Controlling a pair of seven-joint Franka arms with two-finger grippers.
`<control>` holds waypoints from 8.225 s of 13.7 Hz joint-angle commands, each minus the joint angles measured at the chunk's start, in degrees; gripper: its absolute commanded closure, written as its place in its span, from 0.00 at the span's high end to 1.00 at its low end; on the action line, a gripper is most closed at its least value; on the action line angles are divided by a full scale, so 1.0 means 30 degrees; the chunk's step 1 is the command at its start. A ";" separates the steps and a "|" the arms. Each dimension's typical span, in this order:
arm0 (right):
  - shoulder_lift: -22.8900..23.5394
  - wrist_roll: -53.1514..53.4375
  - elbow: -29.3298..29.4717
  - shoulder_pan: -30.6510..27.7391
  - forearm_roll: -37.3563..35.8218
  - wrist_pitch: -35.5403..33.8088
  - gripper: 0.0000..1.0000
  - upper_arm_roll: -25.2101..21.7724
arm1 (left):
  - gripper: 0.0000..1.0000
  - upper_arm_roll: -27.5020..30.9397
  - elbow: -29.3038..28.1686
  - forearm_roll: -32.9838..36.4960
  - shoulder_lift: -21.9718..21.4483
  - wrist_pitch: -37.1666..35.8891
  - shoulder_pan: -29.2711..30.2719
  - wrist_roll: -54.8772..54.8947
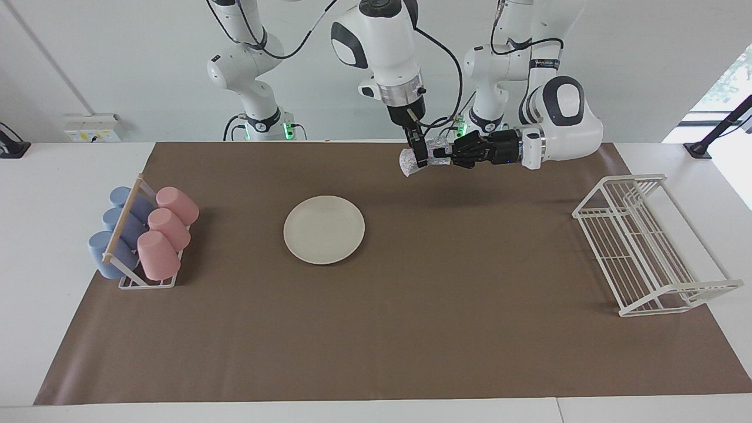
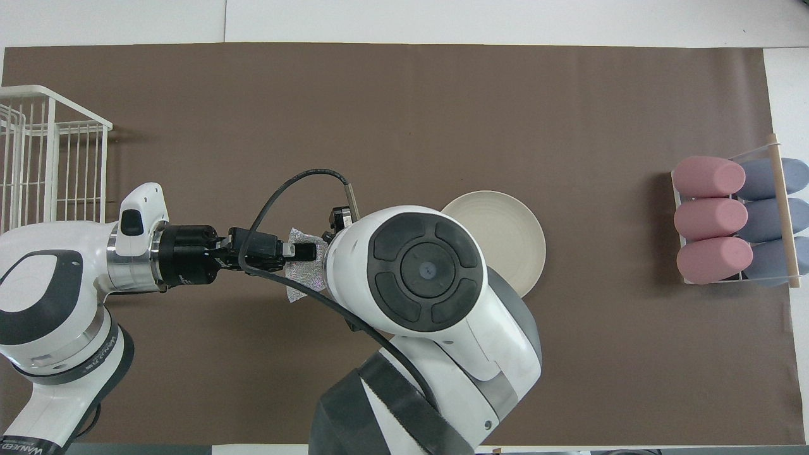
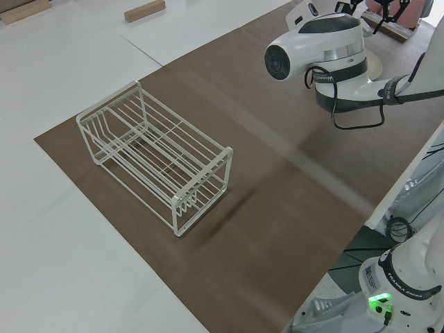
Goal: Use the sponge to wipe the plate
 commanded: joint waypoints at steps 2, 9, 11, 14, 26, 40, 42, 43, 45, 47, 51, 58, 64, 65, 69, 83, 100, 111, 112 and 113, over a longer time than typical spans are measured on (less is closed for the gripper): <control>-0.0591 -0.0458 -0.0834 -0.0067 0.0403 0.0331 0.00 0.0103 | 0.00 0.0272 -0.0523 -0.0472 -0.0439 -0.0141 -0.0272 0.0333; -0.0621 -0.1307 -0.0922 -0.0096 0.0403 -0.0137 0.00 0.0104 | 1.00 0.0243 -0.0523 -0.0414 -0.0497 -0.0170 -0.0535 0.0362; -0.1699 -0.4246 -0.3951 -0.0910 0.0402 0.1113 0.00 -0.0042 | 1.00 0.0243 -0.0523 -0.0414 -0.0497 -0.0112 -0.0535 0.0362; -0.1970 -0.6112 -0.5549 -0.2495 0.0374 0.2235 0.00 -0.0043 | 1.00 0.0214 -0.0523 -0.0414 -0.0468 -0.0054 -0.0565 0.0362; -0.0739 -1.1738 -1.1263 -0.4432 0.0403 0.6924 0.00 -0.0043 | 1.00 0.0156 -0.0523 0.5672 -0.0058 0.4218 -0.0477 0.0274; -0.0269 -1.7346 -1.3227 -0.6930 0.0374 0.9061 0.00 -0.0014 | 1.00 0.0243 0.0356 1.6198 0.0499 0.5601 0.2102 0.0040; -0.0240 -1.4681 -1.3198 -0.5378 0.0402 0.9848 0.00 0.0015 | 1.00 0.0243 0.0356 1.6198 0.0499 0.5602 0.2130 0.0040; -0.0211 -1.4088 -1.3198 -0.4789 0.0403 1.0143 0.00 -0.0014 | 1.00 0.0243 0.0356 1.6198 0.0499 0.5631 0.2102 0.0040; -0.0211 -1.4314 -1.3198 -0.4957 0.0403 1.0146 0.00 -0.0043 | 1.00 0.0214 0.0356 1.6227 0.0528 0.6039 0.2043 -0.0397; -0.0211 -1.5801 -1.3227 -0.5658 0.0403 1.0058 0.00 -0.0043 | 1.00 0.0214 0.0356 1.6227 0.0528 0.6041 0.2043 -0.0429; -0.0036 -2.0110 -1.3227 -0.8235 0.0374 0.9970 0.00 -0.0043 | 1.00 0.0214 0.0356 1.6227 0.0557 0.6537 0.1838 -0.0897; -0.0152 -1.7139 -1.3285 -0.6225 0.0403 1.0058 0.00 0.0015 | 1.00 0.0127 0.0385 1.6227 0.0762 0.7681 0.1691 -0.1688; -0.0152 -1.4403 -1.3256 -0.4431 0.0403 1.0732 0.00 -0.0014 | 1.00 0.0126 0.0385 1.6227 0.0762 0.7711 0.1135 -0.2304; -0.0152 -1.4404 -1.3227 -0.4432 0.0374 1.0674 0.00 -0.0043 | 1.00 0.0126 0.0385 1.6227 0.0762 0.7711 0.1134 -0.2304; -0.0415 -1.4230 -1.1856 -0.4694 0.0402 0.8604 0.00 -0.0073 | 1.00 0.0126 0.0385 1.6227 0.0791 0.7828 0.1105 -0.2304; -0.2202 -0.7695 -0.1157 -0.4285 0.0080 -0.6170 0.00 0.0132 | 1.00 0.0068 0.2992 0.6713 0.1173 0.1357 0.1165 -0.1837; -0.2320 -0.5791 -0.1362 -0.3465 0.0110 -0.5381 0.00 0.0250 | 1.00 0.0038 0.1909 0.1696 0.0295 0.4488 -0.6072 -0.1191; -0.2320 -0.5791 -0.1362 -0.3465 0.0080 -0.5411 0.00 0.0250 | 0.00 0.0067 0.1938 0.1549 -0.0350 0.4518 -0.6366 -0.4325; -0.2320 -0.5820 -0.1362 -0.3465 0.0080 -0.5440 0.00 0.0250 | 0.00 0.0068 0.1938 0.1549 -0.0351 0.4518 -0.6366 -0.4413; -0.2320 -0.5820 -0.1362 -0.3465 0.0080 -0.5469 0.00 0.0250 | 0.00 0.0068 0.1938 0.1549 -0.0351 0.4547 -0.6366 -0.4414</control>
